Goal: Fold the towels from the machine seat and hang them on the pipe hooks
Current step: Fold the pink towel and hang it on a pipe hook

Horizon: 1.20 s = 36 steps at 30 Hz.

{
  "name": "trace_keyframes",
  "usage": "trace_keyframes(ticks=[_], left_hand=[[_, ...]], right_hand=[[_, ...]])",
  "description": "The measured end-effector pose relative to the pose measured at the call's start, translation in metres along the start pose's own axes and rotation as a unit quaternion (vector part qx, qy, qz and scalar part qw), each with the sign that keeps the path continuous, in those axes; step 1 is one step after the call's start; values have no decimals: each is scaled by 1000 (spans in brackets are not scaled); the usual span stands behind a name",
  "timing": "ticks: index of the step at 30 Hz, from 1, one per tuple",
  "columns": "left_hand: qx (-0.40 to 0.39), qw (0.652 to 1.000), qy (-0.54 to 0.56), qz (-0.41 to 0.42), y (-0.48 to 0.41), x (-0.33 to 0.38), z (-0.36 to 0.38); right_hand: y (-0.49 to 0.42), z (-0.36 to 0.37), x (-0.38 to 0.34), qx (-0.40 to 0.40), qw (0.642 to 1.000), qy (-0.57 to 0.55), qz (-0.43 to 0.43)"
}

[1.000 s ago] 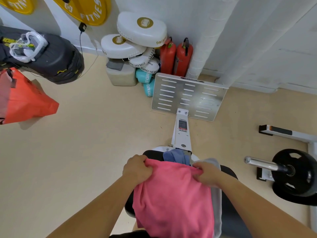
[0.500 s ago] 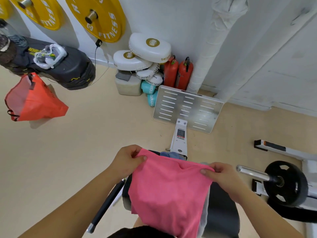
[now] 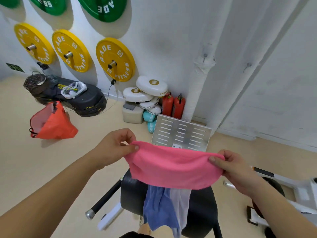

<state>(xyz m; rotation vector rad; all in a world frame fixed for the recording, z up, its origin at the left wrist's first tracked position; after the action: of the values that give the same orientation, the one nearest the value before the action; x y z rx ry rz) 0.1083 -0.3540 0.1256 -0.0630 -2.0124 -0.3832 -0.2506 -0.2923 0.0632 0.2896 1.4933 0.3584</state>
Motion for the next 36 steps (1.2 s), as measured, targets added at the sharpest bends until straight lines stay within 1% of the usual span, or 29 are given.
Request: trace_keyframes(ticks=[3,5,8,10,12,15,18,21,23,26,29,30,33,36], left_hand=[[24,999,23,20,17,22,-5],[44,998,44,17,25,28,-10],[55,995,82,9,35,29,-18],[40,995,93,12,38,31,-20],[13,995,93,16,38,33,-18],[-23,995,92,24,30,39,-20],[-41,994,97,30,21,42,-34],[-43,992,115,13,7,37,-53],[-33,997,72,15,-4,35,-63],[-26,998,-50,33,-20,36,-64],[-10,982,-168,81,-39,47,-58],[3,977,-190,93,-46,51,-58],[52,973,-201,97,-62,52,-69],[56,979,-175,85,-64,41,-74]], right_hand=[[13,-4,-27,-14,999,21,-27],[24,-5,-38,-20,999,35,-35],[39,-13,-57,11,997,39,-63],[46,-18,-68,39,995,32,-82],[51,-19,-77,53,994,12,-95],[55,-20,-92,64,991,12,-116],[52,-24,-103,89,988,31,-125],[45,-18,-111,103,985,49,-128],[41,-11,-113,108,984,51,-129],[37,3,-111,96,987,71,-109],[26,12,-113,112,980,133,-97],[21,13,-115,124,976,149,-101],[12,15,-123,159,967,163,-112],[9,19,-116,146,969,173,-103]])
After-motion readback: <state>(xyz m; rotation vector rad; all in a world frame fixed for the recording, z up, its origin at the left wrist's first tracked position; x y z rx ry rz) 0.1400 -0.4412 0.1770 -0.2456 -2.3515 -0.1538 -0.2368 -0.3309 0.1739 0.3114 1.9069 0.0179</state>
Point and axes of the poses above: each hand's wrist, its own y-axis away from the middle knuckle, its own z-axis out of the palm, x = y × z, the point moved 10 cm from there along -y, towards the middle knuckle
